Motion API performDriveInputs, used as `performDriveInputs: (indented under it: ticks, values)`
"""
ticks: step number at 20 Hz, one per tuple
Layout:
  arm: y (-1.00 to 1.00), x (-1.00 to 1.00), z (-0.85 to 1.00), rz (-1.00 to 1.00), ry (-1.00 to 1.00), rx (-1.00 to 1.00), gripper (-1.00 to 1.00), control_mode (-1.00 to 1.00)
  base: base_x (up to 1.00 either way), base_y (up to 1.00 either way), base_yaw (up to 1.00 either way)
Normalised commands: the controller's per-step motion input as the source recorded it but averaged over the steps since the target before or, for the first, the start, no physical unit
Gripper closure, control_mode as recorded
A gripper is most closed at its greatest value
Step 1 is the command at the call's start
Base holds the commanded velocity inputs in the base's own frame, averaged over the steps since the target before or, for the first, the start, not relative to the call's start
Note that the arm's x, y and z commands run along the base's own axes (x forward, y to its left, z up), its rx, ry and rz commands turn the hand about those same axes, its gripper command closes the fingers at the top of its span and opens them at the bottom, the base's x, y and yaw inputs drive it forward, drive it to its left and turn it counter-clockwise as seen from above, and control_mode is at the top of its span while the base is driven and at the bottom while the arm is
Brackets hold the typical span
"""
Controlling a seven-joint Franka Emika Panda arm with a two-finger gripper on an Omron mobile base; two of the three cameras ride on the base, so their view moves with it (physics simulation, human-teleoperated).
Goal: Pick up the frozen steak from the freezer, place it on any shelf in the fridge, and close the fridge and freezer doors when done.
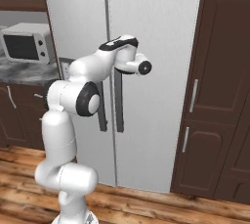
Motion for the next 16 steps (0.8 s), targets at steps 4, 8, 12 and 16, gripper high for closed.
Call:
performDriveInputs:
  ticks: [4,8,12,16]
  values:
    - [0.37,0.58,-0.72,-0.09,0.0,-0.1,-1.0,-1.0,0.0,0.0,0.0]
    - [0.11,0.47,-0.54,-0.06,0.0,-0.03,-1.0,-1.0,0.0,0.0,0.0]
    - [0.03,0.33,-0.39,-0.03,0.0,-0.01,-1.0,-1.0,0.0,0.0,0.0]
    - [0.02,0.23,-0.27,-0.02,-0.02,-0.02,-1.0,-1.0,0.0,0.0,0.0]
